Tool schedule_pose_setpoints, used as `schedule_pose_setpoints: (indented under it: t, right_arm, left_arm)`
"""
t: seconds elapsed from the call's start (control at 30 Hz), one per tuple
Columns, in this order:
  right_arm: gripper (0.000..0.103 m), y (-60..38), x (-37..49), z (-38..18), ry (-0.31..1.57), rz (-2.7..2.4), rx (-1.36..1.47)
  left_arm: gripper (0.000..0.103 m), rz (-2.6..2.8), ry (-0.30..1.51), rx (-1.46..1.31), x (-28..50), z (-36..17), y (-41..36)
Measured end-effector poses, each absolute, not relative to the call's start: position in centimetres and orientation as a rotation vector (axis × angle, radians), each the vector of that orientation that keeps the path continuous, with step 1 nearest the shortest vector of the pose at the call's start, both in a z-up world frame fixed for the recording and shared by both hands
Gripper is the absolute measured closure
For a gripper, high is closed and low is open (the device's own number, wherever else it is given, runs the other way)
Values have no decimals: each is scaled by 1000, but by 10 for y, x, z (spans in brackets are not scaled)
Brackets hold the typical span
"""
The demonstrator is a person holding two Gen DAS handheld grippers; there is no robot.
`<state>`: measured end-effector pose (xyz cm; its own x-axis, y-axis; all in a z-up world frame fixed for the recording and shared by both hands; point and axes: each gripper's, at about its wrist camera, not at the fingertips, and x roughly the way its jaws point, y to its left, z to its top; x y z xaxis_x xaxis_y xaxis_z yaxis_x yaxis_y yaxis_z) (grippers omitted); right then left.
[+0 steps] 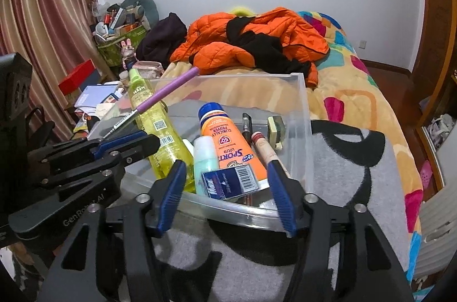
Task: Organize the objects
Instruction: 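Lower the blade pack and bead into the box and open both grippers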
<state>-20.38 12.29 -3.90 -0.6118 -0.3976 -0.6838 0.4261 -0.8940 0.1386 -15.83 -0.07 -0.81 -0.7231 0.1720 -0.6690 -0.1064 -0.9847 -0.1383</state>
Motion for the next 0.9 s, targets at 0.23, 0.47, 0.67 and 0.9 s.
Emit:
schedule_pose_setpoints:
  t: [0.23, 0.47, 0.67, 0.9]
  right_arm:
    - [47, 126, -198, -33, 65, -2476, 1015]
    - [46, 130, -185, -20, 103, -2462, 976]
    - [29, 130, -171, -13, 130, -2464, 942]
    - [20, 134, -154, -7, 158, -2495, 918]
  left_arm:
    - [91, 2781, -150, -1073, -152, 0, -2]
    - [76, 2802, -160, -1040, -138, 13, -5]
    - [61, 2840, -143, -1009, -122, 22, -6]
    - [31, 2878, -89, -958, -99, 32, -3]
